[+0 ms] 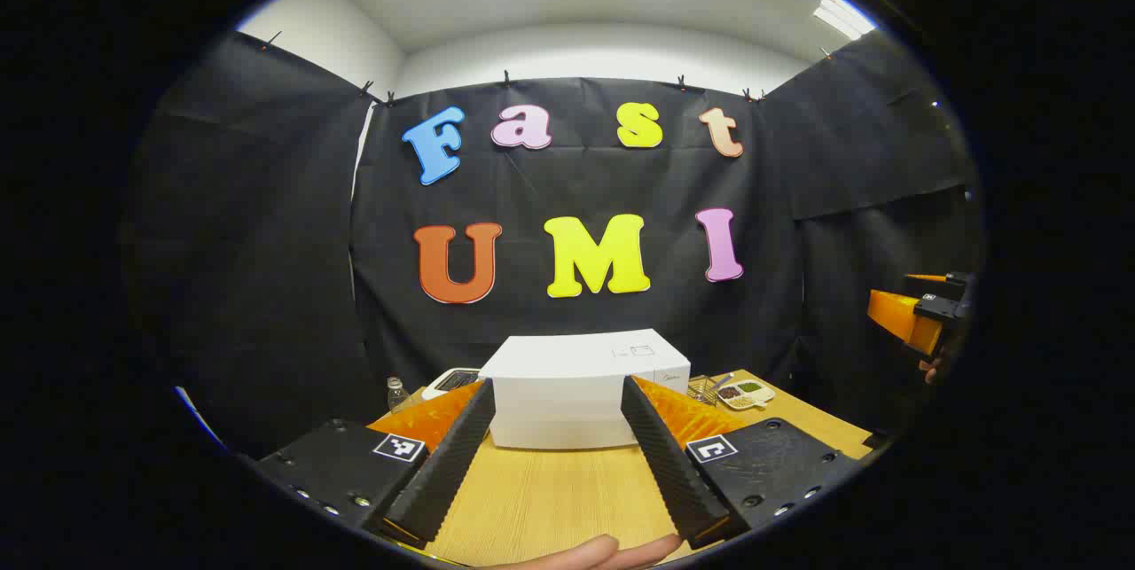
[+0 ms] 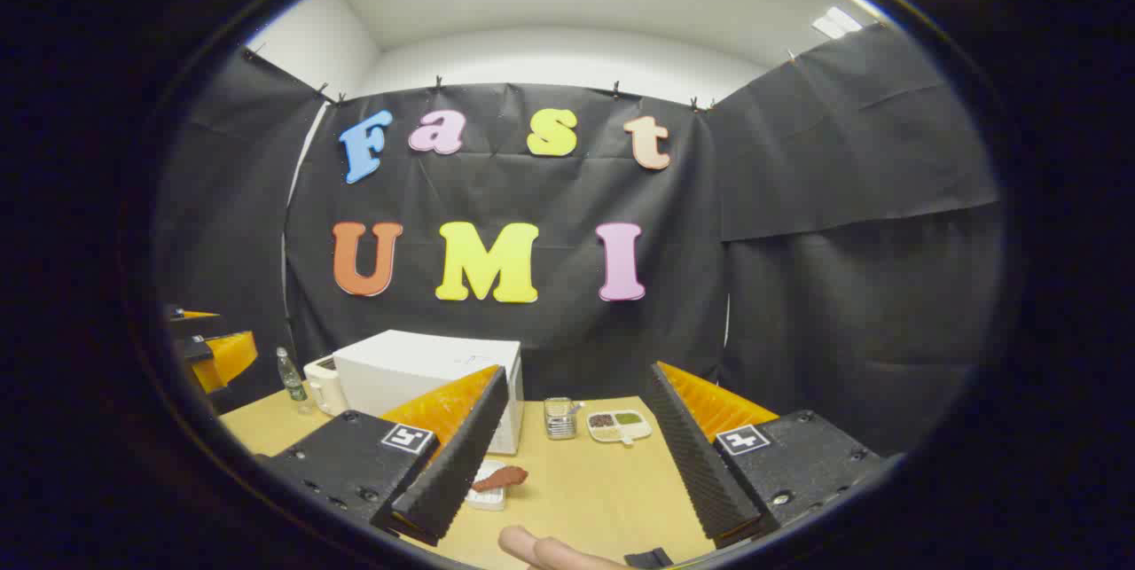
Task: Open the microwave oven with the left hand, put the food in, and close the microwave oven.
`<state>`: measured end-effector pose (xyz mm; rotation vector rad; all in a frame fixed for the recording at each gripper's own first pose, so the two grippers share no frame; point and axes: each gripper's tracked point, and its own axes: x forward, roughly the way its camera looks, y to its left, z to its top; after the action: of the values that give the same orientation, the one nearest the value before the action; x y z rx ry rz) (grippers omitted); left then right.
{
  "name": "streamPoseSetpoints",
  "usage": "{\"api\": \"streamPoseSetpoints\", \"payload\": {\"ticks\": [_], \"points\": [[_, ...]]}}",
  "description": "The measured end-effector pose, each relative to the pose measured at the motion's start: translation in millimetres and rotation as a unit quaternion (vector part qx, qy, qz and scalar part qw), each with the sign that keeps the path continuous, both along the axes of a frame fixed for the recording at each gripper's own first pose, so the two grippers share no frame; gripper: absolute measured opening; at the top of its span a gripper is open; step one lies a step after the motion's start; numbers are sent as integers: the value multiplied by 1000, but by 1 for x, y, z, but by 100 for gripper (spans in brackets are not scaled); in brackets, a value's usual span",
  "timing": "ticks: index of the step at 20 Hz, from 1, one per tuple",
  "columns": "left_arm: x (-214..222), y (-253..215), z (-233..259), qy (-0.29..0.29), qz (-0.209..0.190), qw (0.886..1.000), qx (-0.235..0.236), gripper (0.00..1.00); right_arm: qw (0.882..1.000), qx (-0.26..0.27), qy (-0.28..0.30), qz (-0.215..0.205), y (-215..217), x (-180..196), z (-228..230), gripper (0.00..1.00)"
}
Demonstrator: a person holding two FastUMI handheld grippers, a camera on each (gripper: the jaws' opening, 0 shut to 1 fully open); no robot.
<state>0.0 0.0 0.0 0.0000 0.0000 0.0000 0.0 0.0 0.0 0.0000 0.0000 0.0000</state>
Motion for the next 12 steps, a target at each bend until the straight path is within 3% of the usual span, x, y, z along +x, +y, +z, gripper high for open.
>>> {"api": "streamPoseSetpoints", "payload": {"ticks": [1,2,3,5,6,10,12], "points": [[-1,-1,-1,1,1,1000,0,92,1000,-1,-1,1,0,0,0,100],[-1,0,1,-3,5,1000,2,83,1000,-1,0,4,1,0,0,95],[0,-2,4,-7,5,1000,2,94,1000,0,-1,8,2,0,0,96],[-1,-4,5,-8,2,1000,-5,94,1000,0,1,13,3,2,-1,100],[-1,-4,4,-7,0,1000,-10,94,1000,0,0,14,2,3,-1,96],[4,0,-1,1,1,1000,-16,94,1000,-2,-14,11,-1,2,4,100],[8,-3,-5,4,-1,1000,-17,95,1000,-4,-24,14,0,3,8,95]]}}
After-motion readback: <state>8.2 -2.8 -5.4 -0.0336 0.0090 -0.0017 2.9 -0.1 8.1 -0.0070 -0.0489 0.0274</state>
